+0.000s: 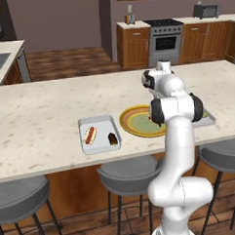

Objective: Place one cooked food and one vegetable from the large plate to each tupperware container.

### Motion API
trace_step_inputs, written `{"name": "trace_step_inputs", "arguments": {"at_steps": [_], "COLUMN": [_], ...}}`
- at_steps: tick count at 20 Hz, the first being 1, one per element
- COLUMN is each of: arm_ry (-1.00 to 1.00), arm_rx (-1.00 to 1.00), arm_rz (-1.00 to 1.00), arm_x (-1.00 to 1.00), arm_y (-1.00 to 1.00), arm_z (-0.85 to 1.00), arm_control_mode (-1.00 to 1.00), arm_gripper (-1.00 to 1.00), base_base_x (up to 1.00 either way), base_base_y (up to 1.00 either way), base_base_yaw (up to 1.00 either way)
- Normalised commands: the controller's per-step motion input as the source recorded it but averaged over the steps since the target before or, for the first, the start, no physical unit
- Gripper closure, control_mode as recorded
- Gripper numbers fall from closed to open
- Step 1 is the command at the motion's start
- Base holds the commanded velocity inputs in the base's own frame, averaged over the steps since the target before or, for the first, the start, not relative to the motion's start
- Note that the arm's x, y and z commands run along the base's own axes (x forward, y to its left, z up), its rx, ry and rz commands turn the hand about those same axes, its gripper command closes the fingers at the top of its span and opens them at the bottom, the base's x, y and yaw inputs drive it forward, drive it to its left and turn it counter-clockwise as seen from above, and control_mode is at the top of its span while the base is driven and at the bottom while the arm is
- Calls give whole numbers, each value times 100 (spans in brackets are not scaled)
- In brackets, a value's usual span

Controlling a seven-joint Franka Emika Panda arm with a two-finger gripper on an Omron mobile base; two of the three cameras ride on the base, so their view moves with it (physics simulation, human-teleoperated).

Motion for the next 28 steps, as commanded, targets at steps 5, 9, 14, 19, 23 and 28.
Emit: {"name": "trace_step_inputs", "arguments": {"at_steps": [5, 9, 14, 19, 23, 28], "arm_ry": [-12, 1, 1, 0, 2, 9], "arm_rx": [-5, -6, 0, 0, 0, 0], "arm_rz": [38, 5, 0, 0, 2, 1], "arm_x": [-33, -6, 4, 0, 16, 8], "arm_y": [37, 2, 0, 14, 3, 0], "arm_z": [-28, -30, -2, -5, -10, -24], "arm_control_mode": [-100, -100, -100, -100, -100, -100], "arm_gripper": [-100, -100, -100, -100, -100, -100], "base_base_x": [0, 0, 0, 0, 0, 0], "base_base_y": [0, 0, 0, 0, 0, 0], "base_base_yaw": [0, 0, 0, 0, 0, 0]}}
